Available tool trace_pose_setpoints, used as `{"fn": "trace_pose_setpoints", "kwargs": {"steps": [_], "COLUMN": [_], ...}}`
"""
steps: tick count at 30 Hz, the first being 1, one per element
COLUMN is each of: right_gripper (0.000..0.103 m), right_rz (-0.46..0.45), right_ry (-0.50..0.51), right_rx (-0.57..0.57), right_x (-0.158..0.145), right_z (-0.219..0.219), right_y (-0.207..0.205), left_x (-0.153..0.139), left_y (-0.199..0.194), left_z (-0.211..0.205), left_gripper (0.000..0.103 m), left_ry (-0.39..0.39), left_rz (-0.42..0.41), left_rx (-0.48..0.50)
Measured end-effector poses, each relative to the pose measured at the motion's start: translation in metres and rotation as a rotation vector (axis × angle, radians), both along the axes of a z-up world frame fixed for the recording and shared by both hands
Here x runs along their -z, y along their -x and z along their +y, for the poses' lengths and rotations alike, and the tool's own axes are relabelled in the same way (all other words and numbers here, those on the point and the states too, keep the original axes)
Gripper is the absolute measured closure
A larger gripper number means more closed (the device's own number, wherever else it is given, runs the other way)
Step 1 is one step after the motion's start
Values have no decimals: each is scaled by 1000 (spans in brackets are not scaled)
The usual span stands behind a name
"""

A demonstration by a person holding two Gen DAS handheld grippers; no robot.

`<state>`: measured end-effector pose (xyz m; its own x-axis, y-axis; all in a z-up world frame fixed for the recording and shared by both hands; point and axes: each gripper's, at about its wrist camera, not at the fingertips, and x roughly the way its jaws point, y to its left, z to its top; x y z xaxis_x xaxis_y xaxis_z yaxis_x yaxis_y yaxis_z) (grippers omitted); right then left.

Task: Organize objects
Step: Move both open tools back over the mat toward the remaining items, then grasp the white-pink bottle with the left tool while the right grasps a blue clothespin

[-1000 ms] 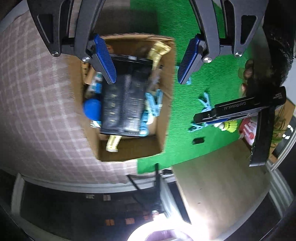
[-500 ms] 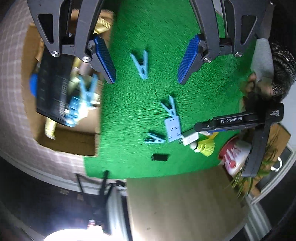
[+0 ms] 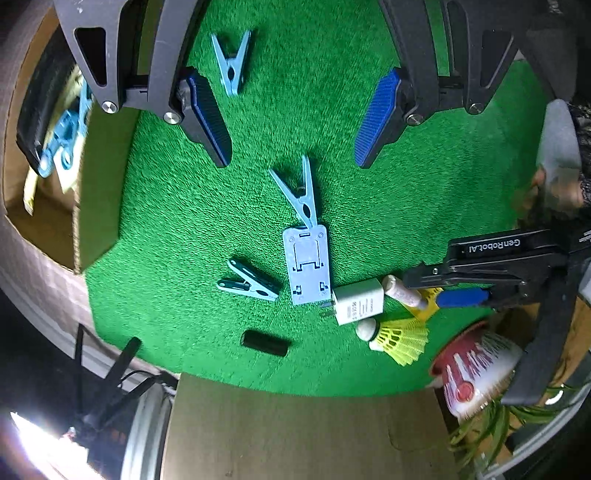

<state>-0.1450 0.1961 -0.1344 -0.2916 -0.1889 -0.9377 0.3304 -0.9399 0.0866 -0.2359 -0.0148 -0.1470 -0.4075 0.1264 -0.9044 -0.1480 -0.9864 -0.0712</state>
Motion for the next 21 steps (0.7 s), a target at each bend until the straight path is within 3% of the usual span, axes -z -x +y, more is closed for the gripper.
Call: {"fn": "trace_pose_setpoints", "kwargs": {"steps": [9, 16, 18, 20, 21], "right_gripper": [38, 39, 49, 69, 71], "right_rz": [-48, -59, -68, -86, -85], "right_ry": [-33, -47, -52, -52, -62], "right_rx": [-16, -28, -33, -39, -38], "right_x": [21, 30, 33, 36, 37], "right_z": [-5, -11, -12, -13, -14], "right_y": [18, 25, 26, 26, 26], "left_x": [19, 23, 22, 22, 22], "left_y": [16, 20, 21, 22, 22], "left_z": [-2, -2, -3, -4, -4], "left_gripper": [31, 31, 31, 32, 34], "left_ry": [40, 29, 22, 19, 20], "left_rz": [-16, -12, -11, -8, -5], "left_rx": [22, 17, 11, 15, 18]}}
